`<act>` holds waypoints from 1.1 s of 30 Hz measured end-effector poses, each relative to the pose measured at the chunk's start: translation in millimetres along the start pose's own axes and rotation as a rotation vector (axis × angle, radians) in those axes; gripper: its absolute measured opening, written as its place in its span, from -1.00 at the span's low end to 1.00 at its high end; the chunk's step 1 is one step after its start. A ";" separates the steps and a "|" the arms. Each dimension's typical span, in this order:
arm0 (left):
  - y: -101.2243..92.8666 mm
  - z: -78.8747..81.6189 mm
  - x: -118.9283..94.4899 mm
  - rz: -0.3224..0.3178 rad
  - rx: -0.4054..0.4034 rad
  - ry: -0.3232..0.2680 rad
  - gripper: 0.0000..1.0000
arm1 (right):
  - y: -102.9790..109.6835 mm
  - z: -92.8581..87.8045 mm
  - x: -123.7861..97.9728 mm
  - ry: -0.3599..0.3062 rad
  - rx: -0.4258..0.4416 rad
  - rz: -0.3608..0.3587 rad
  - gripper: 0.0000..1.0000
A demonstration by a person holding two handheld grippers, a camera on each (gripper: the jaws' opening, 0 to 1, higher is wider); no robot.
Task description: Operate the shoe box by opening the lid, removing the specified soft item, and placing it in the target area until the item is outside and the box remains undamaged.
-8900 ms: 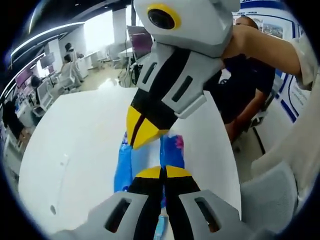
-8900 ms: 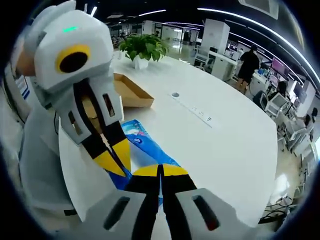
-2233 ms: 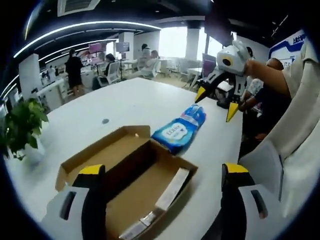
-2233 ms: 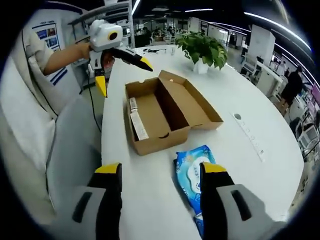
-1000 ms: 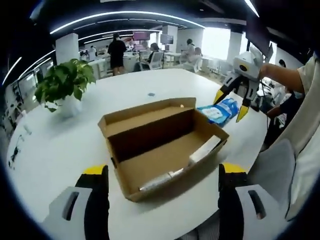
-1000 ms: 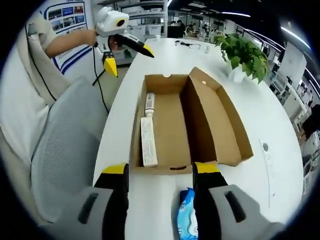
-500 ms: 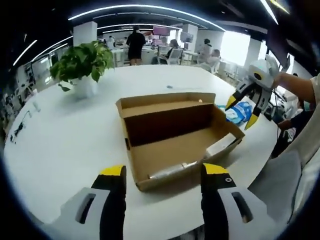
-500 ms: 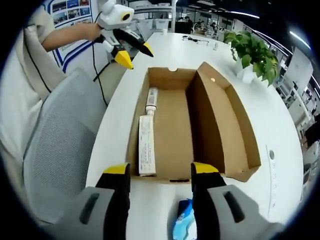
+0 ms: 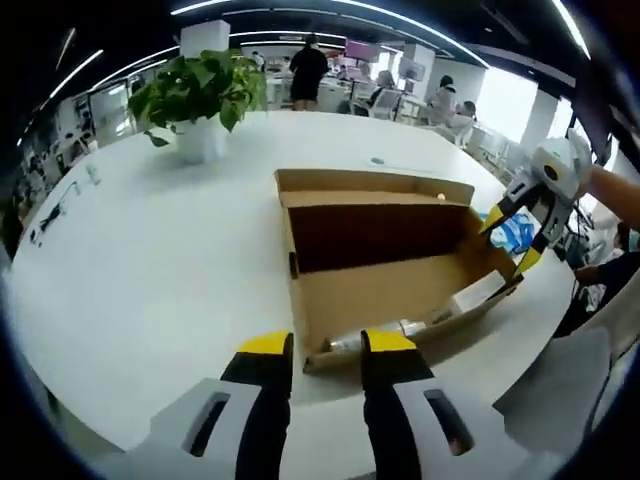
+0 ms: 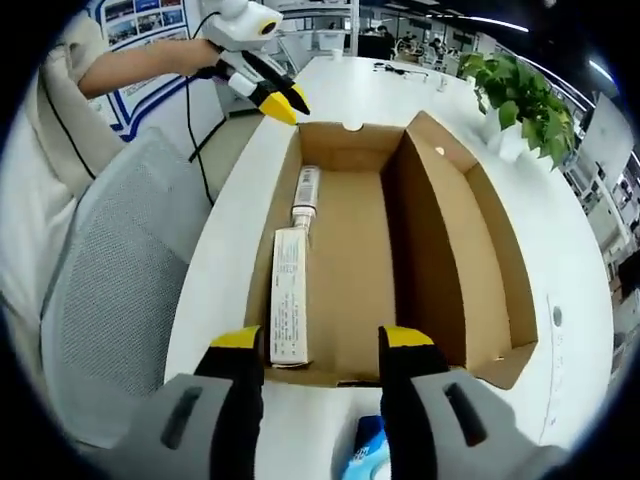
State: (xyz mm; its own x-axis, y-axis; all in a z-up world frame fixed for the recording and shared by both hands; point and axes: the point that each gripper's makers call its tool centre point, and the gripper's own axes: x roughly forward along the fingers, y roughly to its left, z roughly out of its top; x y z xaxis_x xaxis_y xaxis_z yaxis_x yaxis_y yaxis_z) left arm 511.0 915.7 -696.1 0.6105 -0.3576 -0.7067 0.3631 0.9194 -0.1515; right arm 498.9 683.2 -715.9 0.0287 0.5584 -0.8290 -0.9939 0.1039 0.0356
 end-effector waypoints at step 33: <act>11.9 -12.8 13.7 0.021 -0.126 0.037 -0.95 | 17.1 -3.6 37.3 0.045 0.029 0.096 -0.57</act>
State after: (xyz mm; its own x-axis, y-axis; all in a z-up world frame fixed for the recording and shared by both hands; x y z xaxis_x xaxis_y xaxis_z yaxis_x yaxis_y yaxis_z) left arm 514.7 923.8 -716.5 0.5900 -0.3339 -0.7351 0.2576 0.9408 -0.2205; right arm 482.6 702.9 -748.2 -0.0723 0.5298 -0.8450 -0.9884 0.0757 0.1320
